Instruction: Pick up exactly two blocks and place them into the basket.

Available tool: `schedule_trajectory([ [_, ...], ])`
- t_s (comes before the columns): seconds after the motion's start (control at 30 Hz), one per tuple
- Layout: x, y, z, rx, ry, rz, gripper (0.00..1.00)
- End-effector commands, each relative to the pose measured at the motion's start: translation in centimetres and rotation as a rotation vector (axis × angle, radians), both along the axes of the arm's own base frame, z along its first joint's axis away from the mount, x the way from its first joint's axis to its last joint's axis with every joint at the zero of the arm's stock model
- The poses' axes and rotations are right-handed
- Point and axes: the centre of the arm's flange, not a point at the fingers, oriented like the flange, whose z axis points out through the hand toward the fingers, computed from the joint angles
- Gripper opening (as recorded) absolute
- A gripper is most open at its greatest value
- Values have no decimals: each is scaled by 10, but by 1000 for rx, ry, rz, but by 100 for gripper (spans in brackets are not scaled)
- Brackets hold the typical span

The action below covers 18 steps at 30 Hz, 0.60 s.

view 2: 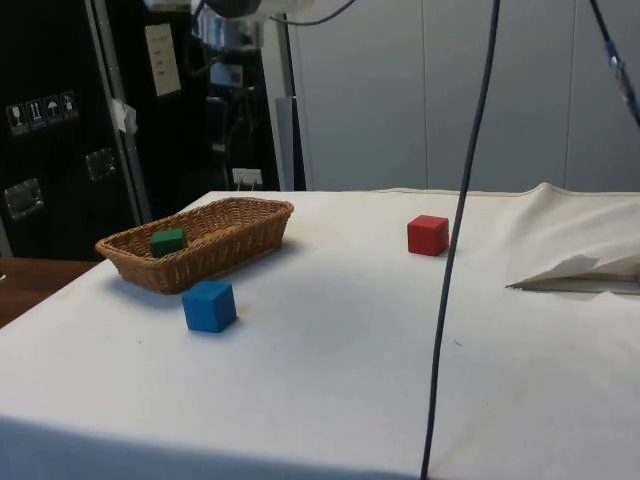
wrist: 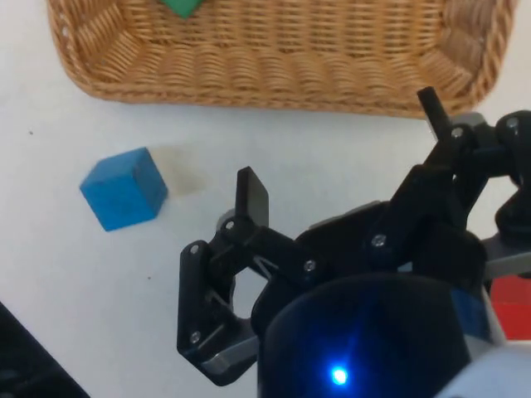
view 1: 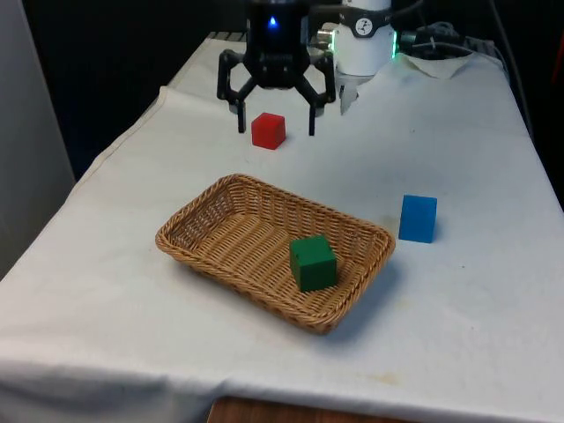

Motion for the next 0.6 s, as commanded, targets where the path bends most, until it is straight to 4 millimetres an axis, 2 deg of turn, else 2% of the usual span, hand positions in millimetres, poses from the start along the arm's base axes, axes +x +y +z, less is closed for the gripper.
schedule_trajectory([
  [0.0, -6, -4, 3, -11, -9, 0, 100],
  [0.4, -42, -30, 14, -21, -15, 6, 100],
  [0.43, -37, -26, 12, -10, -10, 5, 100],
  [0.57, -56, -39, 18, -24, -17, 8, 100],
])
